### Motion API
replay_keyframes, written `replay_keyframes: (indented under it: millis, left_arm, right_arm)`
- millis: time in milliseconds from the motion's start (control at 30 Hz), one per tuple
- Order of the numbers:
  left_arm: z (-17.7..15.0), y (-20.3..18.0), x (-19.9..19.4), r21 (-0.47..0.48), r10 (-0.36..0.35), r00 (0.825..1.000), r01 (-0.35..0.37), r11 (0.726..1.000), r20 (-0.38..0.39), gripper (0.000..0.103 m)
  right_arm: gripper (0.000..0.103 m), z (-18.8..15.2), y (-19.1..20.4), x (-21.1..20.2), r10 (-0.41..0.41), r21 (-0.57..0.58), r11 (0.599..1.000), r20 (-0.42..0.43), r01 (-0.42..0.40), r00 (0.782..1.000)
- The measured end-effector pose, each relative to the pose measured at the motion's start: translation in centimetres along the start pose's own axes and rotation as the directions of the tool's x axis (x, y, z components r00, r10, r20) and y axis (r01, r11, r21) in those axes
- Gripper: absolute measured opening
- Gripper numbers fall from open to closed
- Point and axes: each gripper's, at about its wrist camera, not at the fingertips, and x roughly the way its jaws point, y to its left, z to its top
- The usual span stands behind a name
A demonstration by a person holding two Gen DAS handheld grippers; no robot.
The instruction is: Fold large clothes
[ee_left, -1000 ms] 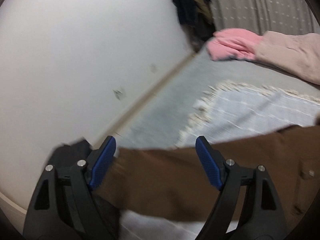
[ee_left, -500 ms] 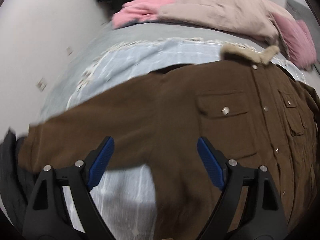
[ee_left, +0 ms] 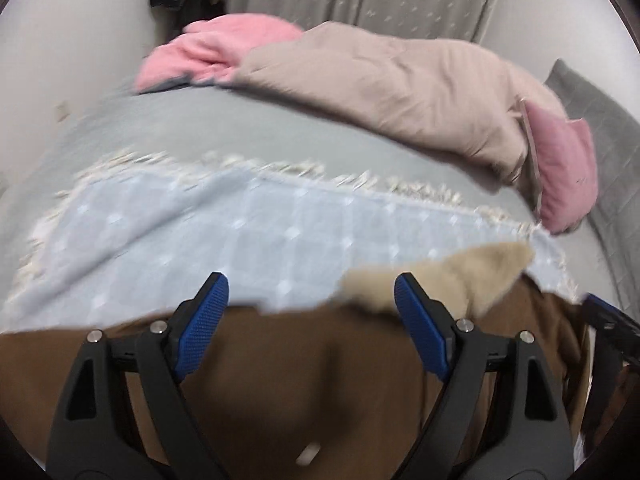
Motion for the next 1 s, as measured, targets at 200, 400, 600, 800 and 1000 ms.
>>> replay_keyframes:
  millis: [200, 400, 600, 800, 1000]
  left_arm:
    - [-4.2, -1.5, 8.3, -0.004, -0.093, 0.996, 0.093, 0.996, -0.01, 0.051]
    - [-4.8, -0.9, 8.4, 0.011, -0.204, 0.975, 0.205, 0.979, -0.084, 0.029]
    - [-5.7, -0.6, 8.0, 0.108, -0.203, 0.955, 0.23, 0.967, -0.216, 0.028]
    - [-6.4, 0.0, 5.9, 0.149, -0.227, 0.946, 0.266, 0.952, -0.233, 0.027]
    - [-5.9, -0.3, 3.4, 0.207, -0.219, 0.953, 0.263, 0.942, -0.209, 0.026]
  right_arm:
    - [0.045, 3.8, 2.6, 11.9, -0.026, -0.06, 0.998, -0.104, 0.02, 0.994]
    - [0.042, 4.1, 2.4, 17.8, -0.076, -0.098, 0.993, -0.144, 0.062, 0.987]
    - [0.052, 3.8, 4.6, 19.7, -0.121, -0.185, 0.981, -0.344, 0.059, 0.931]
    - [0.046, 0.9, 5.9, 19.7, -0.34, -0.384, 0.905, -0.399, 0.181, 0.852]
    - [0.014, -2.8, 7.6, 16.0, -0.458, -0.538, 0.788, -0.188, 0.298, 0.869]
